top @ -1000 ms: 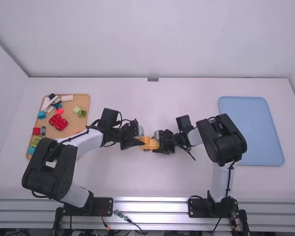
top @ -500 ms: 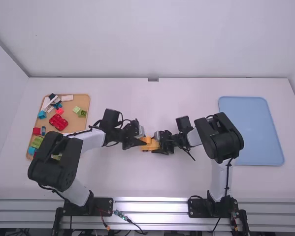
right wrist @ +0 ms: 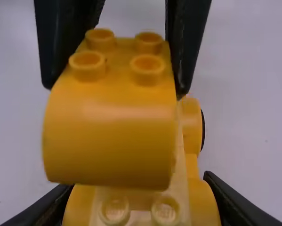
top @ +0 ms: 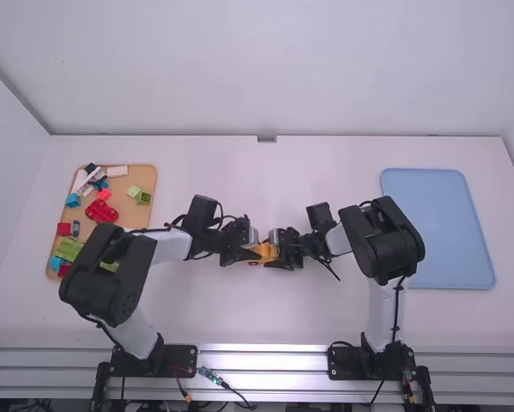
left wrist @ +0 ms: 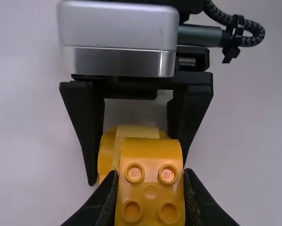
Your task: Assemble lego blocks to make yellow taxi
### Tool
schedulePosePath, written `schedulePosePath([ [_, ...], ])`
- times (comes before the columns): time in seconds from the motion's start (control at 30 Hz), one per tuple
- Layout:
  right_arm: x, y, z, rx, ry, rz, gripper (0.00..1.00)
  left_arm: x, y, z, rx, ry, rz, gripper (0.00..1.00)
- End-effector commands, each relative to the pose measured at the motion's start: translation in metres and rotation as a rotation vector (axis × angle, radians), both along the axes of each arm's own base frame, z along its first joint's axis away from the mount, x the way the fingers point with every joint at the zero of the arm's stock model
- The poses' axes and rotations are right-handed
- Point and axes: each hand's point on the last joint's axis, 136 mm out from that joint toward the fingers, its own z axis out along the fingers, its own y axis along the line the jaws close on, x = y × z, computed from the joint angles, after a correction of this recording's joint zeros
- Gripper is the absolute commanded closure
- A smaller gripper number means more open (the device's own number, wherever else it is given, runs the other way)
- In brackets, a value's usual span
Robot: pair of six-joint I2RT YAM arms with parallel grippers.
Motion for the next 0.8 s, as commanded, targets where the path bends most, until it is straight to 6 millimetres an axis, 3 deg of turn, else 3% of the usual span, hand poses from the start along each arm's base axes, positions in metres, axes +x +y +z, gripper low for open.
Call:
schedulePosePath([
  [0.0,-0.006,-0.004,-0.012,-0.025,0.039,-0.009,0.60,-0.002,0.000,-0.006,0.029,0.003,0.004,0.98],
  [0.77,0.000,-0.012,-0.026,-0.118,0.112,-0.104,0.60,0.011,-0.003,-0.015,0.027,0.013,0.034,0.98],
])
